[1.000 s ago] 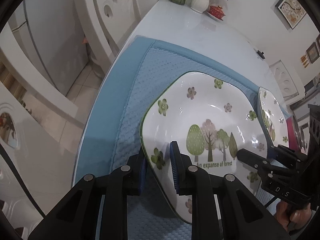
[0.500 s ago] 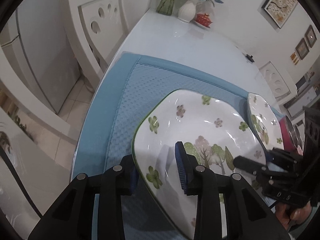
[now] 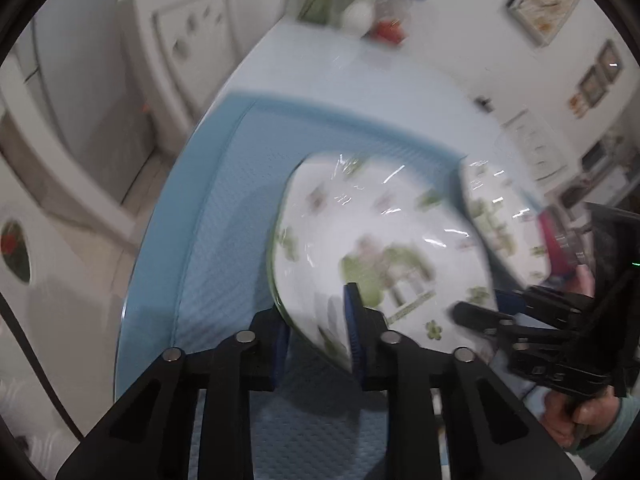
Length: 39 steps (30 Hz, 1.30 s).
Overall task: Organize plates and bowls
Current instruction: 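Lift the hexagonal plate and carry it over the round plate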
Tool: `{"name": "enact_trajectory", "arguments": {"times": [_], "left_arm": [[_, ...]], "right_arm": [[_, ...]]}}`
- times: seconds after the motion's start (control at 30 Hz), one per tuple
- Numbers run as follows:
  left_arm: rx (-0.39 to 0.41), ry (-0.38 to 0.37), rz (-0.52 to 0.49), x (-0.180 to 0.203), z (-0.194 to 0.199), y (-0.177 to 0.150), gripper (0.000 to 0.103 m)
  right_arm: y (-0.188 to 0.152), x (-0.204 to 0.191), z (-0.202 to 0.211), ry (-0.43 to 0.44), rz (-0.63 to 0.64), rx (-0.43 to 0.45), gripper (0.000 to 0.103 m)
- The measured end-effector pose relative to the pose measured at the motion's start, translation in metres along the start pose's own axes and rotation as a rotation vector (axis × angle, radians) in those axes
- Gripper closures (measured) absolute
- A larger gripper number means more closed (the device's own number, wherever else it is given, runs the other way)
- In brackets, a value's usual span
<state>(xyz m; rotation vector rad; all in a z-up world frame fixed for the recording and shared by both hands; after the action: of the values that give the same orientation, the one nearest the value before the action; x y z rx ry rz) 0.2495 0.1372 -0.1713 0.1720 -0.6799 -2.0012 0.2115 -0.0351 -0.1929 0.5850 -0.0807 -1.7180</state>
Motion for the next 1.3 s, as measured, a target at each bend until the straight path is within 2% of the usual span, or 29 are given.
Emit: {"name": "enact_trajectory", "arguments": {"times": [0.17,0.3,0.4,0.43,0.5,0.57,0.67,0.73,0.77,0.83,0.93,1.07,1.3], "left_arm": [[0.002,0.008,0.061,-0.018,-0.006,-0.002,0.083],[0.002,0.018,0.1,-0.037,-0.013,0.005,0.083],[0.005,0.008,0.092,-0.041,-0.016,0.01,0.083],[0.01,-0.01,0.082,-0.04,-0.016,0.011,0.083],[0.003,-0.01,0.062,-0.039,-0.019,0.013,0.082],[-0.004,-0.033,0.06,-0.038,-0.025,0.014,0.082],[-0.001,-0.056,0.075,-0.039,-0.029,0.015,0.079],[0.009,-0.053,0.064,-0.037,-0.031,0.017,0.078],[0.013,-0.042,0.053,-0.036,-0.031,0.018,0.078],[0.018,-0.034,0.042,-0.035,-0.029,0.018,0.078],[0.043,-0.052,0.062,-0.037,-0.023,0.017,0.08],[0.082,-0.056,0.068,-0.033,-0.007,0.016,0.08],[0.119,-0.059,0.079,-0.018,0.025,0.011,0.08]], "right_arm": [[-0.011,-0.015,0.002,-0.025,0.056,0.025,0.071],[-0.013,-0.026,0.005,-0.008,0.067,0.011,0.071],[-0.017,-0.033,0.003,-0.004,0.083,-0.017,0.069],[-0.018,-0.029,0.001,0.003,0.073,-0.029,0.066],[-0.013,-0.017,-0.002,0.007,0.022,-0.046,0.052],[0.0,0.0,-0.004,0.001,-0.058,-0.042,0.049],[0.017,0.011,-0.01,0.015,-0.092,-0.02,0.055],[0.025,0.004,-0.011,0.029,-0.07,0.012,0.057],[0.028,-0.002,-0.017,0.019,-0.057,0.012,0.064],[0.03,-0.01,-0.021,-0.026,-0.037,0.051,0.065],[0.029,-0.012,-0.015,-0.014,-0.018,0.074,0.07],[0.02,-0.006,0.013,-0.022,0.035,0.115,0.07],[0.016,-0.013,0.034,-0.005,0.025,0.13,0.07]]}}
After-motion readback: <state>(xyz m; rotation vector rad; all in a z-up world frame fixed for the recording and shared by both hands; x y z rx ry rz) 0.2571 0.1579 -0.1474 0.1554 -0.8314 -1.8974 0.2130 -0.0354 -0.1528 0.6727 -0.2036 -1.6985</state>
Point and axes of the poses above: each gripper's, at about its wrist camera, not at the fingertips, and z roughly against the way its jaws point, x to its right, y to its top, the point moved 2 cm from there along -z, roughly the way its jaws point, and after that the axes turned 14 degrees about -z, right-handed, at the moved point
